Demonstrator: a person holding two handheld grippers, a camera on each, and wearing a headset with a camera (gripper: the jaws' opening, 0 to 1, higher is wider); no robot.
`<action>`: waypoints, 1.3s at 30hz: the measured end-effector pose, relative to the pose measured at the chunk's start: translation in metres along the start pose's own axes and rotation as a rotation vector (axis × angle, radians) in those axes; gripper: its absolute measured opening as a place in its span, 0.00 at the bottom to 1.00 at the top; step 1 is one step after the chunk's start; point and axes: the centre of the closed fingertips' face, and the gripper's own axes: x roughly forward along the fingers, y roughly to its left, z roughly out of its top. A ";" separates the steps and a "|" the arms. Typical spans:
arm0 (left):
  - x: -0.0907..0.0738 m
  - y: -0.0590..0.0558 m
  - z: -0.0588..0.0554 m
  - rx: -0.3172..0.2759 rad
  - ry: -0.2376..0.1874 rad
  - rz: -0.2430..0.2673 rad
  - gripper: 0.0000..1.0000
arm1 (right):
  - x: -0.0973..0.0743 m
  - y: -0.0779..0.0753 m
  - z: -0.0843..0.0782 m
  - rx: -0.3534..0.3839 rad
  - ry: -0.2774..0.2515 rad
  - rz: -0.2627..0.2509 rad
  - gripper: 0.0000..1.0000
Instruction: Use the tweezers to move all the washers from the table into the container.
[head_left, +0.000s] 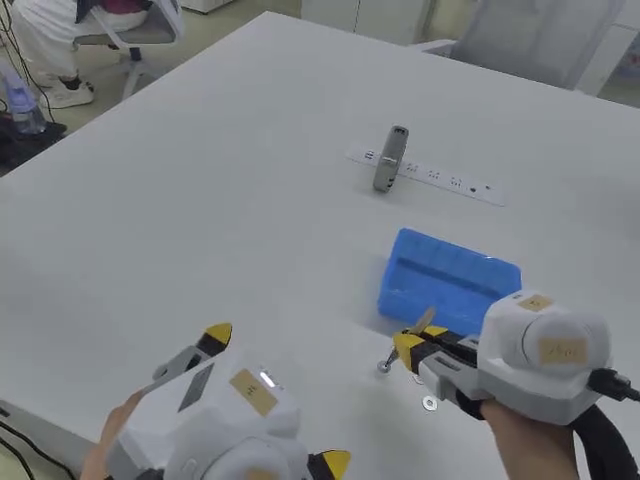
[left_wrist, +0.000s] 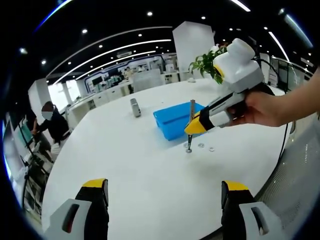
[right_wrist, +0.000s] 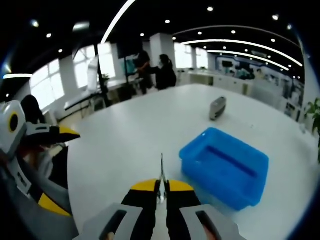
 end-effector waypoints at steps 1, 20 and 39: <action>0.000 0.000 0.000 0.001 0.000 0.000 0.96 | -0.001 -0.001 0.003 -0.006 -0.004 -0.001 0.02; 0.000 0.000 0.000 0.001 0.000 0.000 0.96 | -0.006 -0.022 0.050 -0.183 -0.040 -0.035 0.02; 0.002 0.000 -0.006 0.003 0.032 0.000 0.94 | 0.028 -0.066 0.053 -0.150 -0.019 -0.078 0.02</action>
